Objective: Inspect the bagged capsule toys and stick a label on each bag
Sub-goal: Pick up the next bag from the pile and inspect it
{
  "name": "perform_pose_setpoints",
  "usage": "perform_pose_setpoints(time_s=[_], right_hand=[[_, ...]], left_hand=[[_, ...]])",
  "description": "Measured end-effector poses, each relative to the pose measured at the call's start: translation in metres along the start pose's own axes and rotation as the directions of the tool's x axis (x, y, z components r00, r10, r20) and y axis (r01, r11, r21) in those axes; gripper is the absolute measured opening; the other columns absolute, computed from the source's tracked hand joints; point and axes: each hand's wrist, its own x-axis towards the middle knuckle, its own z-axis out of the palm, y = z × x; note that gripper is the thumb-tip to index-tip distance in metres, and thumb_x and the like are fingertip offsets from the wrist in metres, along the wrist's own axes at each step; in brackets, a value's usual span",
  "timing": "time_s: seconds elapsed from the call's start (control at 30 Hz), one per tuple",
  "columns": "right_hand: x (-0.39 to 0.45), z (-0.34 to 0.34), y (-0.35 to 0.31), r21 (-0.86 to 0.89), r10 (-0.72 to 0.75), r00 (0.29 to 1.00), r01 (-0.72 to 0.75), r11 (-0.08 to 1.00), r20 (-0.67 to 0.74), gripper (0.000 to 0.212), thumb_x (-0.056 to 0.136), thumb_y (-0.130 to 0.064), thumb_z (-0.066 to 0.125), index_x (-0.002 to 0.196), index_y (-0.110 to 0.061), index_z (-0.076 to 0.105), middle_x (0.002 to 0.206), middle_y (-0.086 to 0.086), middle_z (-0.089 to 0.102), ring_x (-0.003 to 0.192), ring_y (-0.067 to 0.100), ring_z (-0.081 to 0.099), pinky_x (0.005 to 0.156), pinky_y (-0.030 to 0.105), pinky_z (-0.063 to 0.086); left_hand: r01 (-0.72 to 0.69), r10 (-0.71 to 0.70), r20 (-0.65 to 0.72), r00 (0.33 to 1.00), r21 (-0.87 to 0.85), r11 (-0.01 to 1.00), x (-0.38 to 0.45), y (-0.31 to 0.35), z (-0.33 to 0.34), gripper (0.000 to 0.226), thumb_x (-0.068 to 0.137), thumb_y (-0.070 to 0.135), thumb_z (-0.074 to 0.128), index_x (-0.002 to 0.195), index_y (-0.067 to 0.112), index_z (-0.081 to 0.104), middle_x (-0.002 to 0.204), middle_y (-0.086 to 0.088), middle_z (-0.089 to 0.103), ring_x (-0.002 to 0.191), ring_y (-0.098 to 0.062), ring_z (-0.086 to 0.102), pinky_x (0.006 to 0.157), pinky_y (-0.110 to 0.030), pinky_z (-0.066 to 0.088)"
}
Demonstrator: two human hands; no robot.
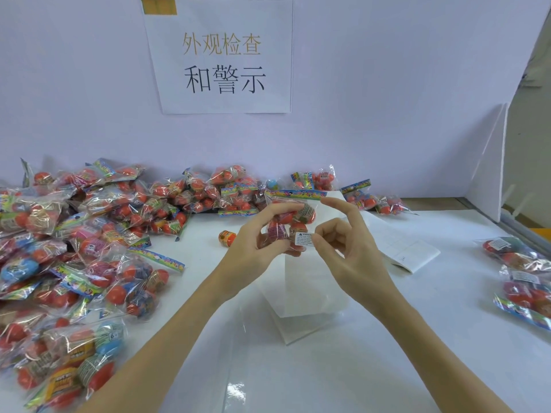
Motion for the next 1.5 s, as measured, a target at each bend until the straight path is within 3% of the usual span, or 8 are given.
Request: perform_pose_setpoints(time_s=[0.27, 0.57, 0.73, 0.87, 1.07, 1.23, 1.4, 1.5], right_hand=[[0.001, 0.000, 0.002, -0.068, 0.014, 1.000, -0.015, 0.998, -0.014, 0.056, 0.099, -0.004, 0.066, 0.145, -0.025, 0.044, 0.083, -0.005, 0.068, 0.087, 0.012, 0.067, 0.085, 0.018, 0.051], [0.000, 0.001, 0.001, -0.104, 0.011, 1.000, -0.013, 0.994, -0.021, 0.053, 0.098, -0.005, 0.068, 0.142, -0.025, 0.047, 0.084, -0.003, 0.069, 0.088, 0.016, 0.068, 0.085, 0.023, 0.054], [0.000, 0.006, 0.002, -0.218, 0.040, 0.986, -0.076, 0.973, -0.164, 0.050, 0.095, -0.027, 0.072, 0.137, -0.031, 0.045, 0.081, 0.000, 0.059, 0.074, 0.014, 0.060, 0.074, 0.020, 0.052], [0.003, 0.004, -0.007, -0.077, 0.235, 0.968, -0.242, 0.967, -0.084, 0.043, 0.089, -0.058, 0.054, 0.118, -0.027, 0.064, 0.082, -0.006, 0.070, 0.076, 0.007, 0.066, 0.068, 0.023, 0.055], [0.002, -0.001, -0.009, 0.235, 0.324, 0.943, -0.331, 0.914, 0.072, 0.036, 0.083, -0.042, 0.076, 0.093, -0.007, 0.070, 0.090, 0.011, 0.072, 0.079, 0.016, 0.064, 0.074, 0.026, 0.053], [0.005, -0.008, -0.008, 0.453, 0.411, 0.888, -0.458, 0.765, 0.204, 0.037, 0.096, -0.035, 0.065, 0.112, -0.003, 0.076, 0.106, 0.016, 0.070, 0.093, 0.021, 0.059, 0.080, 0.023, 0.055], [0.003, -0.003, -0.009, 0.187, 0.376, 0.922, -0.388, 0.903, 0.094, 0.046, 0.082, -0.053, 0.073, 0.104, -0.013, 0.079, 0.097, 0.009, 0.077, 0.088, 0.016, 0.068, 0.076, 0.026, 0.055], [0.003, -0.003, -0.007, 0.202, 0.425, 0.895, -0.444, 0.873, 0.131, 0.051, 0.077, -0.052, 0.078, 0.104, -0.010, 0.074, 0.097, 0.009, 0.077, 0.087, 0.015, 0.068, 0.076, 0.026, 0.053]], left_hand=[[0.000, 0.000, 0.064, 0.998, 0.000, 1.000, -0.001, -0.001, -0.001, 0.056, 0.096, -0.011, 0.053, 0.139, 0.023, 0.062, 0.140, -0.001, 0.063, 0.112, -0.034, 0.070, 0.090, -0.041, 0.061], [-0.038, 0.039, -0.042, 0.998, 0.033, 0.999, 0.001, -0.002, 0.007, 0.035, 0.099, 0.006, 0.069, 0.127, 0.027, 0.069, 0.131, 0.005, 0.069, 0.104, -0.029, 0.075, 0.080, -0.030, 0.063], [-0.020, 0.015, -0.083, 0.996, -0.063, 0.998, 0.000, 0.000, 0.011, 0.050, 0.098, 0.008, 0.070, 0.140, 0.036, 0.062, 0.129, 0.002, 0.070, 0.093, -0.033, 0.077, 0.082, -0.034, 0.063], [-0.019, 0.001, -0.110, 0.994, -0.157, 0.987, -0.001, 0.004, 0.014, 0.082, 0.097, 0.008, 0.072, 0.154, 0.054, 0.036, 0.123, -0.010, 0.072, 0.092, -0.039, 0.076, 0.083, -0.038, 0.063], [-0.040, 0.021, -0.074, 0.997, -0.258, 0.965, -0.001, 0.003, 0.013, 0.102, 0.094, 0.008, 0.076, 0.152, 0.067, 0.017, 0.129, -0.016, 0.069, 0.098, -0.041, 0.074, 0.083, -0.043, 0.062], [-0.007, -0.020, -0.073, 0.997, -0.354, 0.935, 0.001, 0.000, 0.011, 0.092, 0.094, 0.008, 0.076, 0.153, 0.057, 0.025, 0.138, -0.013, 0.066, 0.103, -0.038, 0.074, 0.085, -0.042, 0.062], [0.075, -0.095, -0.095, 0.991, -0.202, 0.977, 0.000, -0.001, 0.010, 0.081, 0.087, 0.021, 0.081, 0.148, 0.043, 0.032, 0.129, -0.007, 0.072, 0.092, -0.039, 0.076, 0.076, -0.041, 0.063], [0.137, -0.147, -0.048, 0.988, -0.178, 0.974, 0.000, 0.002, 0.006, 0.066, 0.096, 0.027, 0.072, 0.151, 0.030, 0.034, 0.123, -0.006, 0.072, 0.093, -0.040, 0.076, 0.073, -0.046, 0.064]])
